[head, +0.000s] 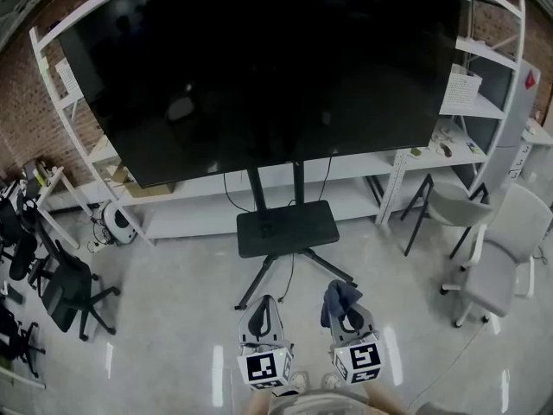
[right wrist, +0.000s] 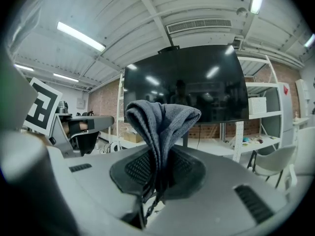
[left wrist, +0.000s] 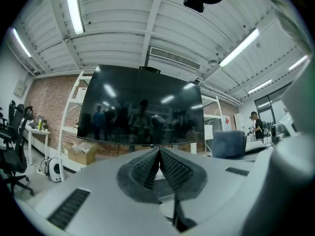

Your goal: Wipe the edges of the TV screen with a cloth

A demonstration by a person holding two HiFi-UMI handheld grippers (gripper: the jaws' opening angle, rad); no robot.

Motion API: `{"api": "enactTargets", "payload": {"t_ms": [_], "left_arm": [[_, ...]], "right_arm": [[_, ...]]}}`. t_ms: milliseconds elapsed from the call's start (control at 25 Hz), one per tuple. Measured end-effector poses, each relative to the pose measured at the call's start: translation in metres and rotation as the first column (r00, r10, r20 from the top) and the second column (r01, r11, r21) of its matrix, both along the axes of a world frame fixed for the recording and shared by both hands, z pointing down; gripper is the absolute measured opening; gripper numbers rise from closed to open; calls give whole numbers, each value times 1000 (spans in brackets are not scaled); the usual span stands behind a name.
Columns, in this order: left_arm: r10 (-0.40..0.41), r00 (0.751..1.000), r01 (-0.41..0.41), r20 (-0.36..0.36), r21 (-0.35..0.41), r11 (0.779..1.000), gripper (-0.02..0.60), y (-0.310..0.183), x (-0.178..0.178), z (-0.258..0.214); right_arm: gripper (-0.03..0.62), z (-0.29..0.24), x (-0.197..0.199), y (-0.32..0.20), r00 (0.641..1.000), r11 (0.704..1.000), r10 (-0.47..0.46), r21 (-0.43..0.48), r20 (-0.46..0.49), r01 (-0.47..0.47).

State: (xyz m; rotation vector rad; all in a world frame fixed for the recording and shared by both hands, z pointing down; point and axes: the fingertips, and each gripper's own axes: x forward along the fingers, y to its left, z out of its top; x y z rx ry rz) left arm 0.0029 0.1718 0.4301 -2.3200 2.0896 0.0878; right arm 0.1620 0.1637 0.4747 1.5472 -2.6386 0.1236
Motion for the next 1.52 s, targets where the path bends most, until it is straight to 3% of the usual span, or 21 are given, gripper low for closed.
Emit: {"api": "enactTargets", "payload": {"t_ms": [440, 640, 840, 960, 1520], "left_arm": [[-3, 1000, 3, 10, 14, 1000, 14, 3, -64, 9], [8, 1000, -8, -1, -18, 1000, 15, -24, -81, 20], [40, 999, -40, 17, -14, 999, 14, -64, -63, 16], [69, 997, -70, 44, 18, 997, 14, -100, -40, 4], [-14, 999, 7, 46, 132, 991, 14, -300, 45, -63]], "right_arm": [[49, 0, -60, 2, 1000, 1000, -13, 18, 4, 13], [49, -12, -75, -19, 1000, 999, -15, 46, 27, 13], [49, -59, -82, -73, 997, 983, -37, 184, 66, 24], [49, -70, -72, -110, 998, 968, -49, 250, 39, 38], [49, -86, 6, -325, 987, 956, -139, 271, 81, 112]]}}
